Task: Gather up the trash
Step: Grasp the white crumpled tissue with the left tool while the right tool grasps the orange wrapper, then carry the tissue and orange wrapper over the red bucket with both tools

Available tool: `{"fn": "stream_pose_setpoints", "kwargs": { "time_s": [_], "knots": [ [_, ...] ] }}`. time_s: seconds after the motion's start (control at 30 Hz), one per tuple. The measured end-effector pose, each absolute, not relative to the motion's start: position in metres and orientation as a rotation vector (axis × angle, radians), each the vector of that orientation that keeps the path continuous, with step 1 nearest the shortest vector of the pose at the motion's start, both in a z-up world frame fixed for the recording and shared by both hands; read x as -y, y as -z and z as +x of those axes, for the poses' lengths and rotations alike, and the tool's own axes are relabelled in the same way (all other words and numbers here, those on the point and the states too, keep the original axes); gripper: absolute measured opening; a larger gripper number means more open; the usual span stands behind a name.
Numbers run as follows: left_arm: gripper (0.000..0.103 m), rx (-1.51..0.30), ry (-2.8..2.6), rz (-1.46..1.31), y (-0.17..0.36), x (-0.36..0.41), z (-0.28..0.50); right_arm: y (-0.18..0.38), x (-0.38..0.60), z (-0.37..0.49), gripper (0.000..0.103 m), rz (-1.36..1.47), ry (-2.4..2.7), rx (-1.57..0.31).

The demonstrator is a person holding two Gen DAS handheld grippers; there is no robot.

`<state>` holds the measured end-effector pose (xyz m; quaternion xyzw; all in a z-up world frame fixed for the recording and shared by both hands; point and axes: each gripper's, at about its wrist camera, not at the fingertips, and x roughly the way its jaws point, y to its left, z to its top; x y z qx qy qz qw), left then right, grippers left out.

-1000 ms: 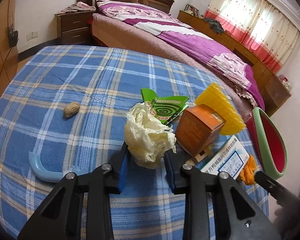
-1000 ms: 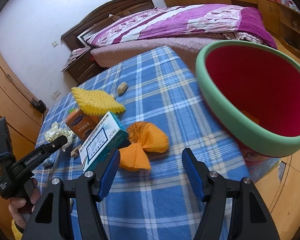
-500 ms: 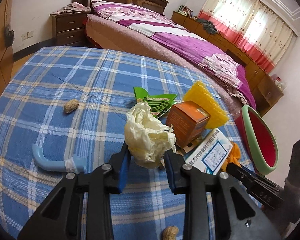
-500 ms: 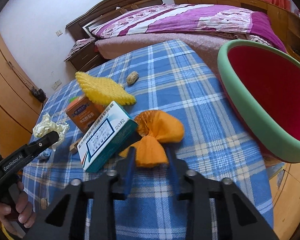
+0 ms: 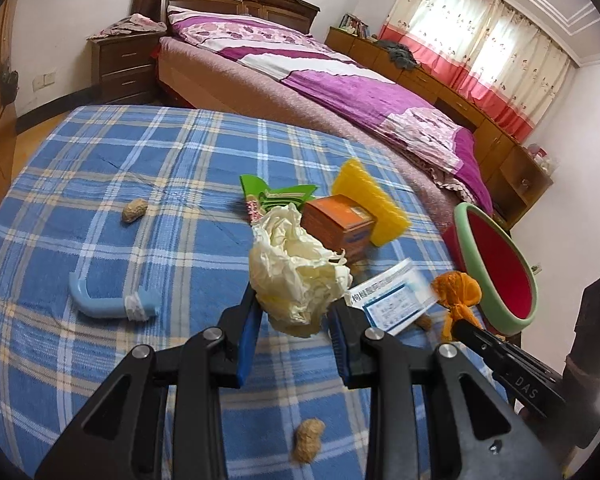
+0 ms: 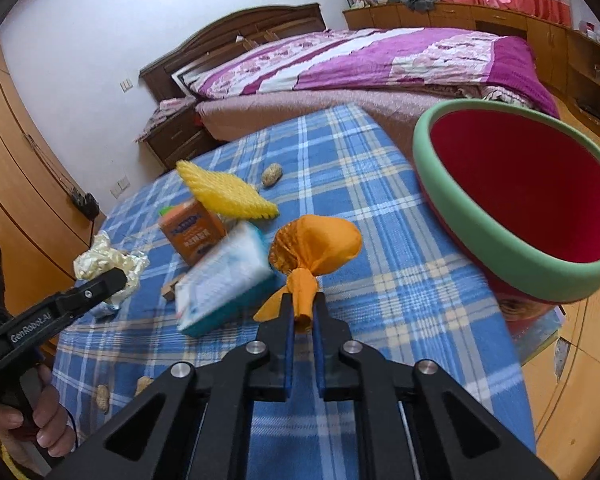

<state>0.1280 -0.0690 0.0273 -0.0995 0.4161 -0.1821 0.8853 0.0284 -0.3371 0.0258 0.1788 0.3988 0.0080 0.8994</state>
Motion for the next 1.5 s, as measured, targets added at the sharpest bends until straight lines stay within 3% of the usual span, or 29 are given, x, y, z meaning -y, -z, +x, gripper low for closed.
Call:
{"fn": "stream_pose_setpoints", "kwargs": {
  "time_s": [0.77, 1.5],
  "knots": [
    [0.032, -0.842, 0.474, -0.183, -0.062, 0.101, 0.083, -0.08, 0.365, -0.04, 0.01, 0.403, 0.013, -0.641],
    [0.032, -0.864, 0.621, -0.077, -0.075, 0.198, 0.085, -0.081, 0.437, -0.061, 0.01, 0.457, 0.107, -0.584]
  ]
}}
